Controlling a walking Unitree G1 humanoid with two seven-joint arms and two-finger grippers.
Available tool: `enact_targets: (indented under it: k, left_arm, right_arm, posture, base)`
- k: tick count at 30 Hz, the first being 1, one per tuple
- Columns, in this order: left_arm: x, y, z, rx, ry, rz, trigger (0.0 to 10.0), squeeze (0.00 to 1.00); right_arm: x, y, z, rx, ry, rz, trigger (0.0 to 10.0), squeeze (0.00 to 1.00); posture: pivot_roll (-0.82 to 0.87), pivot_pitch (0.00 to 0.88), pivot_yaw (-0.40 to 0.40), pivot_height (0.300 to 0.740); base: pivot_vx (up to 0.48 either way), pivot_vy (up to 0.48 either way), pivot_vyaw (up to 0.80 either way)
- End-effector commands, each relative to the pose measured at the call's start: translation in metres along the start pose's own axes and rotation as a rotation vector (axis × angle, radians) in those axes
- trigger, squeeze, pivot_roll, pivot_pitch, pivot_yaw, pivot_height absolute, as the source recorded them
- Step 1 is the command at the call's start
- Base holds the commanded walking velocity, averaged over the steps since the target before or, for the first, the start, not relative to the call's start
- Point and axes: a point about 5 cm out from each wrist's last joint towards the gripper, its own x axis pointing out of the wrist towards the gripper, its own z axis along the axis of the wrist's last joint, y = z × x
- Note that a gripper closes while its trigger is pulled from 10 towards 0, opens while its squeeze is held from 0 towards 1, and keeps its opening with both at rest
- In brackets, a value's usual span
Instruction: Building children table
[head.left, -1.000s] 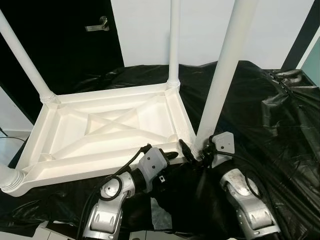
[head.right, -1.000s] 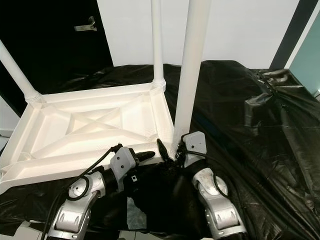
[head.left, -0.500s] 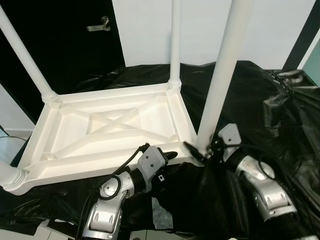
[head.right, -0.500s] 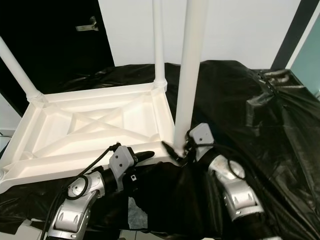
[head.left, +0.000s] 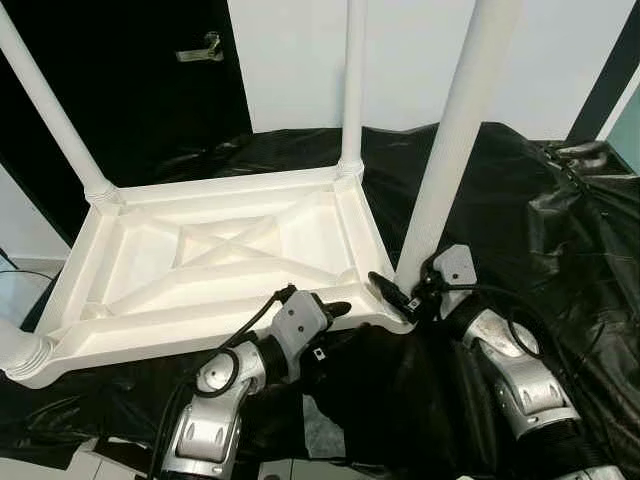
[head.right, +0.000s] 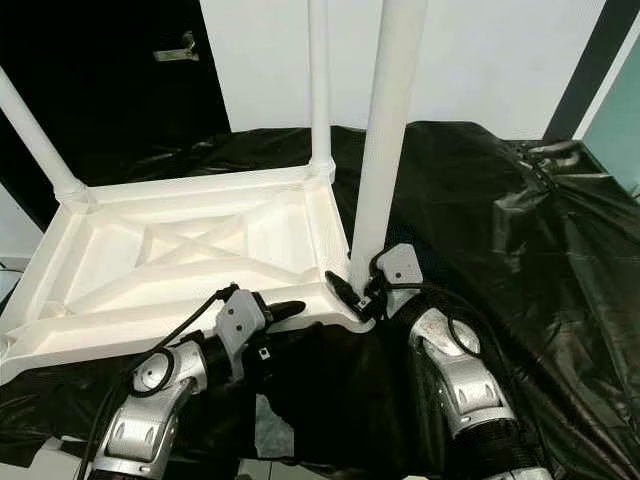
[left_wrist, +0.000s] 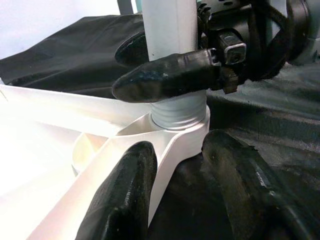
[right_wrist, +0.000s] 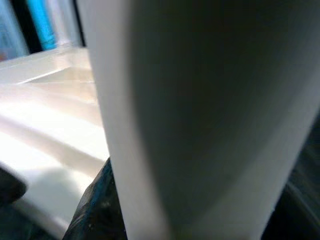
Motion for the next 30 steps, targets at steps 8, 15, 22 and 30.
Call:
enact_targets:
  k: [8,15,22,30]
  left_arm:
    - [0.000,0.008,-0.001,-0.010,0.010,0.117,10.0,0.00]
    - [0.001,0.010,0.000,-0.007,0.009,0.118,10.0,0.00]
    - [0.004,0.012,0.001,-0.007,0.001,0.116,10.0,0.00]
    - [0.005,0.015,0.002,-0.004,-0.001,0.121,10.0,0.00]
  right_arm:
    - [-0.002,0.010,-0.012,0.044,0.112,-0.318,10.0,0.00]
    - [-0.003,0.012,-0.013,0.048,0.146,-0.491,10.0,0.00]
    - [0.001,0.022,-0.006,0.079,0.123,-0.504,10.0,0.00]
    - [0.003,0.019,-0.001,0.039,0.112,-0.491,10.0,1.00]
  posture:
    - [0.04,0.000,0.038,0.740]
    - [0.04,0.000,0.041,0.740]
    - [0.03,0.000,0.052,0.740]
    - [0.03,0.000,0.040,0.740]
  base:
    - [0.000,0.000,0.00]
    - [0.000,0.000,0.00]
    - [0.000,0.000,0.00]
    - [0.000,0.000,0.00]
